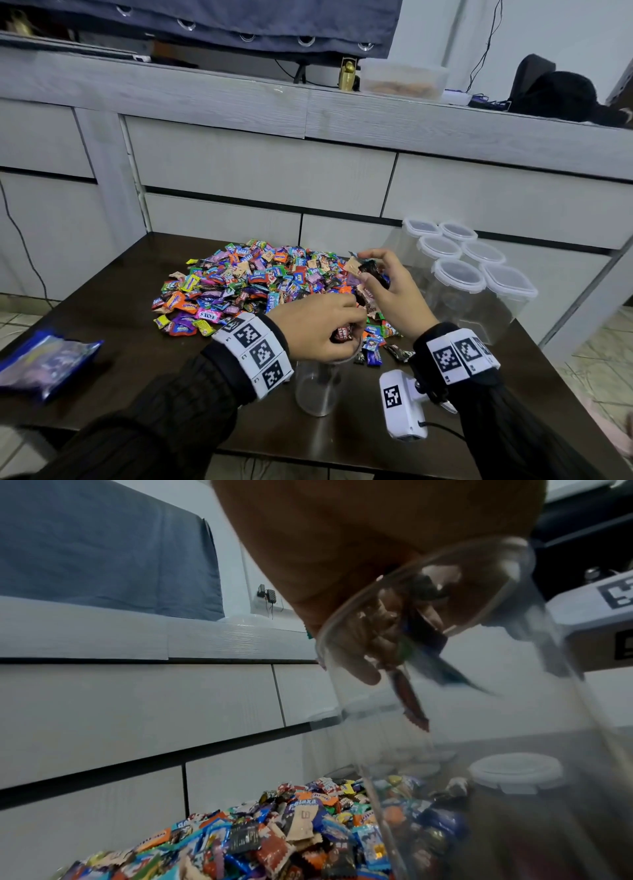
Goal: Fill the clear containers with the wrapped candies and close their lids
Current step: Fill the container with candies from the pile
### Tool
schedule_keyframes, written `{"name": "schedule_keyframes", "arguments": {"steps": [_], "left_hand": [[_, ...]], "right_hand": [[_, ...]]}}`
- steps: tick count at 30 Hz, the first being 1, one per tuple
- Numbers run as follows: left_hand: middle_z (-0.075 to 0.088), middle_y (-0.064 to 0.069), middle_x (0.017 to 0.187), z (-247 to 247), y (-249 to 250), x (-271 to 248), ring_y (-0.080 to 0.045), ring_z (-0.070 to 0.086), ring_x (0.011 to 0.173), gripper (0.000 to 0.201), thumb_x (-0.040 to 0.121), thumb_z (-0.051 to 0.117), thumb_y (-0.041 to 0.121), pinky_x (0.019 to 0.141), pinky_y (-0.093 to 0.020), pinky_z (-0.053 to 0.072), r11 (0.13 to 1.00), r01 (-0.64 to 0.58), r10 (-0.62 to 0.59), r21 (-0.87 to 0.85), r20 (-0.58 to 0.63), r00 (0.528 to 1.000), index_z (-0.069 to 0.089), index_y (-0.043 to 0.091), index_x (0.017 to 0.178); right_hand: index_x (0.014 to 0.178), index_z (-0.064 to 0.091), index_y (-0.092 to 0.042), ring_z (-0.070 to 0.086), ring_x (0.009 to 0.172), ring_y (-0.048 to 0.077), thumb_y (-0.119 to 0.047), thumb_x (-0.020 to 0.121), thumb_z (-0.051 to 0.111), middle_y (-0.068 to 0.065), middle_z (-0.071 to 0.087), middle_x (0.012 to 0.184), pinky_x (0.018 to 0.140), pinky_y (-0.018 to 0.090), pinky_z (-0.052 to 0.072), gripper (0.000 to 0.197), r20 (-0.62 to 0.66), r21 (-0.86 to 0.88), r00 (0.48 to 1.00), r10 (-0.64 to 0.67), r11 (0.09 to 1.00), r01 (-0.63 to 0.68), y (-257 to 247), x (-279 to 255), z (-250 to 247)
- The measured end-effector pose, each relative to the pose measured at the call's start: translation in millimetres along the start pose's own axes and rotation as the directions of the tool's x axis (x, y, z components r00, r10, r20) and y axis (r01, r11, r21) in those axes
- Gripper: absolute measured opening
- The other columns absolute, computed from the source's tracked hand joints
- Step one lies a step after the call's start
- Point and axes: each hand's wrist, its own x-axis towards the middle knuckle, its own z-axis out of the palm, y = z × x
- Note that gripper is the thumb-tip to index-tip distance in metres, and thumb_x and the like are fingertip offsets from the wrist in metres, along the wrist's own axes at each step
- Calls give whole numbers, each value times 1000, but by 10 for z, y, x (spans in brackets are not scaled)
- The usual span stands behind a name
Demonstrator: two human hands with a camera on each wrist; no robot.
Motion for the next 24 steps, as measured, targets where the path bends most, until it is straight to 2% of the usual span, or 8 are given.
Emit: {"name": "schedule_keyframes", "arguments": {"steps": [5,9,12,15,17,19,21,24], "left_hand": [[55,-3,96,14,-13,-49,-17,52,83,15,91,59,28,74,-28,41,1000,8,-8,14,22,1000,63,13,91],[50,2,100,9,-37,-47,-13,50,77,21,90,59,33,69,-28,42,999,45,-46,18,42,998,60,15,80],[50,3,92,12,-34,-49,-11,46,74,19,90,59,32,66,-25,36,1000,26,-26,14,14,1000,55,15,82],[53,8,86,14,-34,-86,-5,46,76,22,87,60,39,69,-24,40,996,29,-35,-84,-76,996,51,19,87],[53,9,88,51,-59,-163,-4,45,81,38,79,63,55,77,-17,38,996,36,-52,-83,-198,979,49,22,90],[49,9,96,94,-110,-272,-4,42,88,60,65,64,73,85,-7,31,997,67,-75,-36,-274,959,44,25,95],[40,10,112,134,-190,-386,-3,40,103,80,55,66,81,94,-7,27,990,136,-144,-45,-263,954,38,27,106],[31,19,128,193,-328,-482,3,38,119,107,47,75,78,103,-15,29,937,297,-329,-186,-179,927,26,32,131]], "right_hand": [[111,52,-21,54,108,14,-6,92,55,-11,59,112,99,32,41,25,5,-4,1000,0,1000,0,-10,-18,43],[111,52,-22,54,108,16,-8,92,55,-9,59,113,99,35,41,24,14,-20,1000,-1,1000,2,-27,-29,27],[111,52,-24,54,109,14,-8,93,55,-7,60,114,100,36,41,25,19,-30,1000,7,1000,-7,-34,-33,-16],[112,51,-24,56,108,16,-8,93,55,-4,60,114,99,34,42,24,9,-15,1000,14,1000,-14,-61,-34,-57],[112,51,-24,56,106,17,-9,93,55,-3,61,113,96,31,43,24,-2,1,1000,9,1000,-9,-88,-34,-68],[113,51,-24,56,107,12,-11,93,55,-6,60,113,95,27,43,23,9,-4,1000,-3,1000,4,-122,-43,-53],[113,51,-24,54,109,4,-12,94,55,-11,59,115,95,21,40,23,36,-3,999,-26,1000,26,-154,-64,-9],[113,50,-21,54,106,-5,-9,94,54,-14,58,114,90,8,38,23,84,47,993,-80,996,76,-218,-126,100]]}}
